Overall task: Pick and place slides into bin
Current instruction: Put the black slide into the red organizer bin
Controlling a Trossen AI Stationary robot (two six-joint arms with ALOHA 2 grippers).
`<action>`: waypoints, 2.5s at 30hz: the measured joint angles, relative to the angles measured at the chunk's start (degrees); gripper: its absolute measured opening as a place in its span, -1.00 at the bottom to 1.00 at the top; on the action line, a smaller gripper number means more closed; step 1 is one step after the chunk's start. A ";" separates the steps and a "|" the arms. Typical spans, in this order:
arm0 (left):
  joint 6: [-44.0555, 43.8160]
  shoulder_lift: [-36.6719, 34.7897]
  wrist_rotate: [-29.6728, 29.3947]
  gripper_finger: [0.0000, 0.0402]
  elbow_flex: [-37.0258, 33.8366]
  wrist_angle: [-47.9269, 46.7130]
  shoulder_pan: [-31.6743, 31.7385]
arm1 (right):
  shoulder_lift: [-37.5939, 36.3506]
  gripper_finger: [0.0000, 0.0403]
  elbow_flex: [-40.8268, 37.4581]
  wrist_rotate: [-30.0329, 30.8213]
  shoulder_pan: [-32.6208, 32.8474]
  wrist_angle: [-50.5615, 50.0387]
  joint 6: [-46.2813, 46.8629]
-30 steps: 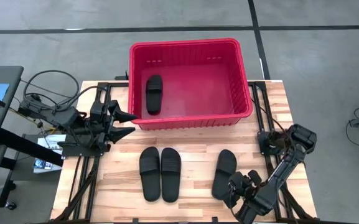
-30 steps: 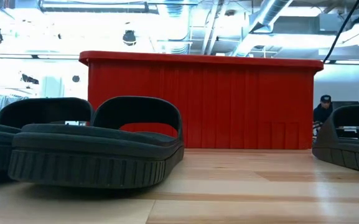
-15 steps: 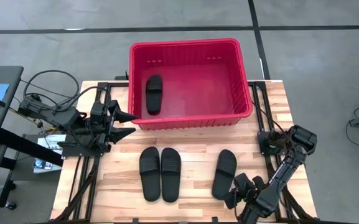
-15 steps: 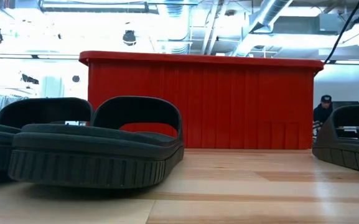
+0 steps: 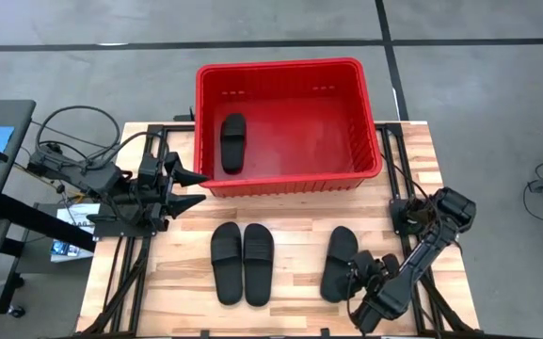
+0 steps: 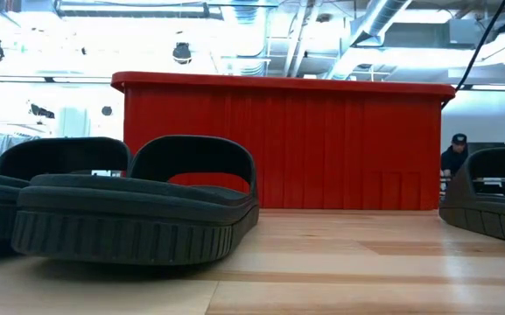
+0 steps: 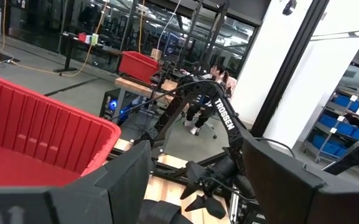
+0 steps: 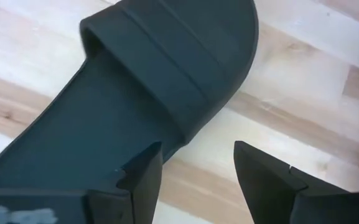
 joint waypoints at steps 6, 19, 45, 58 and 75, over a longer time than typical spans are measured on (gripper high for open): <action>0.00 -0.02 0.00 0.23 0.00 -0.25 0.00 | 0.00 -0.05 -3.57 -0.10 -1.40 4.16 -1.13; -0.95 0.00 -0.02 0.23 0.00 -0.25 0.00 | -0.16 -0.36 -8.86 0.06 -4.63 8.86 -1.62; -2.14 -0.02 -0.04 0.23 0.02 -2.31 0.00 | 0.04 -1.00 5.69 3.88 -6.42 -4.75 -5.31; -2.67 -0.01 -0.04 0.23 0.02 -2.33 0.00 | 0.00 -1.00 20.40 19.23 -10.89 -17.51 -10.82; -8.06 0.00 1.29 0.23 0.02 -3.25 0.00 | 0.00 -1.00 26.44 35.59 -19.46 -17.58 -27.66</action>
